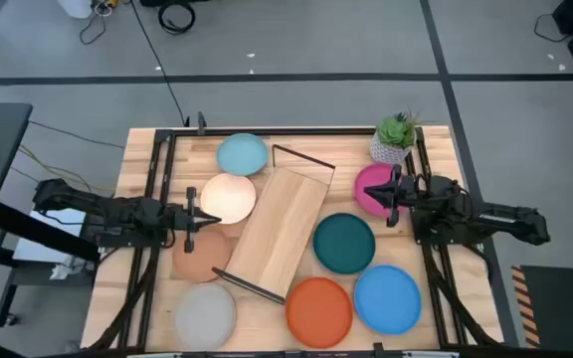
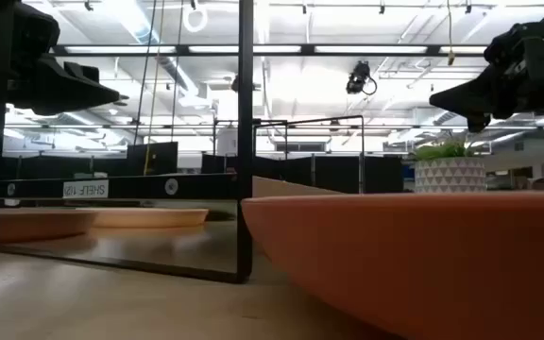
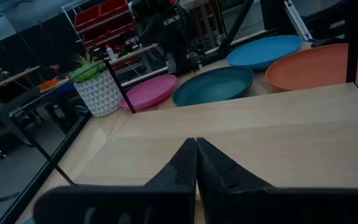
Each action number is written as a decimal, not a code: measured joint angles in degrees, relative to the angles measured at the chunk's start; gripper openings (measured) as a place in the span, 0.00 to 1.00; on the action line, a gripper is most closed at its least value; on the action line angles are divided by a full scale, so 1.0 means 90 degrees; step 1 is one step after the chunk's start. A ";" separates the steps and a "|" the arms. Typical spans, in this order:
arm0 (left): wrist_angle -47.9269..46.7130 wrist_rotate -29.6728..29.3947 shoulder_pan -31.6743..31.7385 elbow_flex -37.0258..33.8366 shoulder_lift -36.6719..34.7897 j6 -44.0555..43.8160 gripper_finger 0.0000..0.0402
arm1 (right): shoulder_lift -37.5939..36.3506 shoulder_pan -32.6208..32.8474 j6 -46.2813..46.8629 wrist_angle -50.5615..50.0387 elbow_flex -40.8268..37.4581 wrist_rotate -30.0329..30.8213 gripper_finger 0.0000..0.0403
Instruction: Place and stack plates onto a shelf
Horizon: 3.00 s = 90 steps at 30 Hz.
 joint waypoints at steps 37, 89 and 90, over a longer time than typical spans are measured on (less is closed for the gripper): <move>0.0000 -0.0001 0.0001 0.0002 0.0000 -0.0002 0.02 | 0.0000 0.0001 0.0000 -0.0001 0.0000 0.0000 0.07; 0.0893 0.0001 -0.0006 0.0002 0.0000 -0.5437 0.02 | 0.0000 0.0002 0.0522 0.2724 0.0010 0.0372 0.06; 0.0941 -0.0001 -0.0006 0.0002 0.0000 -0.5495 0.02 | 0.0018 0.0002 0.0527 0.2620 0.0042 0.0396 0.06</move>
